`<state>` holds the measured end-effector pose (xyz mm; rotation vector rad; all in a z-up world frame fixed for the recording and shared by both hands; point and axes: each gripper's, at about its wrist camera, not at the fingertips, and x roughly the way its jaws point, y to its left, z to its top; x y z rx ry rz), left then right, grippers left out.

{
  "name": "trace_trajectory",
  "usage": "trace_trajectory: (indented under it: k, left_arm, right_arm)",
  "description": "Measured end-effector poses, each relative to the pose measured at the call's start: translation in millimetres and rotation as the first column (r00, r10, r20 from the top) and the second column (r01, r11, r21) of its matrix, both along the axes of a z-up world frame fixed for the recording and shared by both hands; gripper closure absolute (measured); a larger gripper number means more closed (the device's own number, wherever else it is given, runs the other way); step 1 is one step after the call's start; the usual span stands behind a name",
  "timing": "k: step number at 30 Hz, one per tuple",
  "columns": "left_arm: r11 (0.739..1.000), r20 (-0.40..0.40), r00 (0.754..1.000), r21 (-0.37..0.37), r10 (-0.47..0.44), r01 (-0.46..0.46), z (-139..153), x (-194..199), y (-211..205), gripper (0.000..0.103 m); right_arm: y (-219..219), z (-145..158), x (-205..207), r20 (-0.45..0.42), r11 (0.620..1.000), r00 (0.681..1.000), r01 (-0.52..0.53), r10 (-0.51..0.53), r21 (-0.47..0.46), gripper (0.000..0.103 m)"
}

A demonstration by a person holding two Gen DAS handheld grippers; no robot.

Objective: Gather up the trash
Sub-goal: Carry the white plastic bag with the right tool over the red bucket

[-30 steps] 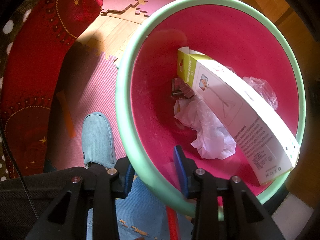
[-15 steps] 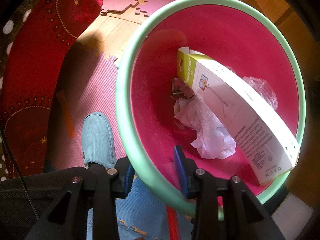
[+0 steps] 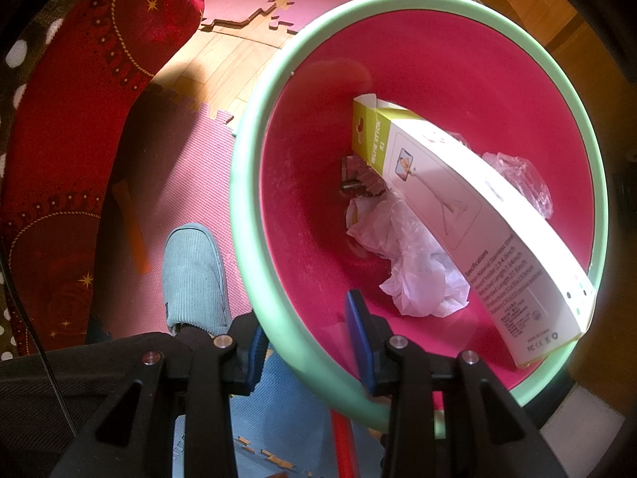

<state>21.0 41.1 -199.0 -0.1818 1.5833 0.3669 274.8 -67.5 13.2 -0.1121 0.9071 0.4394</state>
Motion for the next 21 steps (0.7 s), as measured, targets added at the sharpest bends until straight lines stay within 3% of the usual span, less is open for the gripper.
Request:
trace_trajectory:
  k: [21]
  left_arm:
    - [1.0, 0.0, 1.0, -0.001, 0.001, -0.001, 0.4, -0.5, 0.6, 0.065]
  right_arm:
    - [30.8, -36.7, -6.5, -0.085, 0.997, 0.994, -0.074, 0.074, 0.002, 0.09]
